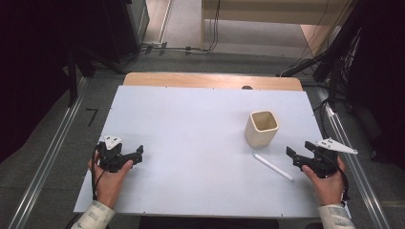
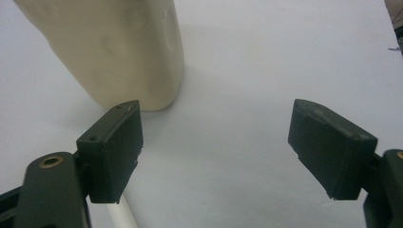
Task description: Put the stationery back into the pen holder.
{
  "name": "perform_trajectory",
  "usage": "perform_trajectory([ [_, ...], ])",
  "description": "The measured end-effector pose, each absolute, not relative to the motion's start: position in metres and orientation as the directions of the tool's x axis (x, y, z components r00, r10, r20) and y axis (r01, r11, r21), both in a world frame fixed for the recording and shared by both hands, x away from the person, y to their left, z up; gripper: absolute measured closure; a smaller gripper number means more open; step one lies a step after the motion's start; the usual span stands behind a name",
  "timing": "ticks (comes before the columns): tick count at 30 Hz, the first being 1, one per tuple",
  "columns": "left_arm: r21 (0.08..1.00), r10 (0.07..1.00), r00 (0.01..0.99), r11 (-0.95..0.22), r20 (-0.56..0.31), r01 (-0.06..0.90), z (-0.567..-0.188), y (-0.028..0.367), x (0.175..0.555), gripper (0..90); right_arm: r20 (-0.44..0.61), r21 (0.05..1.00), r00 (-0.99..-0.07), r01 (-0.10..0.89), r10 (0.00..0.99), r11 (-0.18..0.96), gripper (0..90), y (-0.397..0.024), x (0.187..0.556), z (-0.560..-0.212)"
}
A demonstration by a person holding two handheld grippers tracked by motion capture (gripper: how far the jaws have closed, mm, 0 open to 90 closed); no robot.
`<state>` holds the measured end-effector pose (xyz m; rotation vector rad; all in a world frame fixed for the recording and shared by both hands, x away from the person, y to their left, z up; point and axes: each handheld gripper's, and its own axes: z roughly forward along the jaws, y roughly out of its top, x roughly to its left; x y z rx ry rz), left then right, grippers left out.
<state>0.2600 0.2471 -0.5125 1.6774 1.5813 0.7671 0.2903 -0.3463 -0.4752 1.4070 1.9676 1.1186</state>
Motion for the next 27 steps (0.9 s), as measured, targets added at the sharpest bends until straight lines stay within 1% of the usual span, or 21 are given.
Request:
perform_trajectory([
  [4, 0.814, 0.996, 0.082, -0.013, -0.043, 0.580, -0.512, 0.247, 0.260, 6.5, 0.089, 0.820, -0.346, 0.558, 0.934, 0.129, 17.6, -0.350, 0.286, -0.478],
  [9, 0.815, 0.996, 0.082, -0.014, -0.042, 0.580, -0.512, 0.247, 0.259, 6.5, 0.089, 0.820, -0.352, 0.557, 0.932, 0.132, 18.0, -0.350, 0.280, -0.480],
  [17, 0.815, 0.996, 0.083, -0.014, -0.042, 0.580, -0.512, 0.247, 0.259, 6.5, 0.093, 0.816, -0.395, 0.557, 0.914, 0.158, 20.8, -0.345, 0.273, -0.485],
  [21, 0.814, 0.996, 0.084, -0.014, -0.043, 0.580, -0.512, 0.247, 0.259, 6.5, 0.096, 0.800, -0.421, 0.572, 0.902, 0.182, 25.1, -0.339, 0.271, -0.488],
  [27, 0.816, 0.995, 0.084, -0.012, -0.045, 0.578, -0.512, 0.247, 0.259, 6.5, 0.092, 0.789, -0.449, 0.577, 0.889, 0.210, 27.8, -0.334, 0.271, -0.491],
])
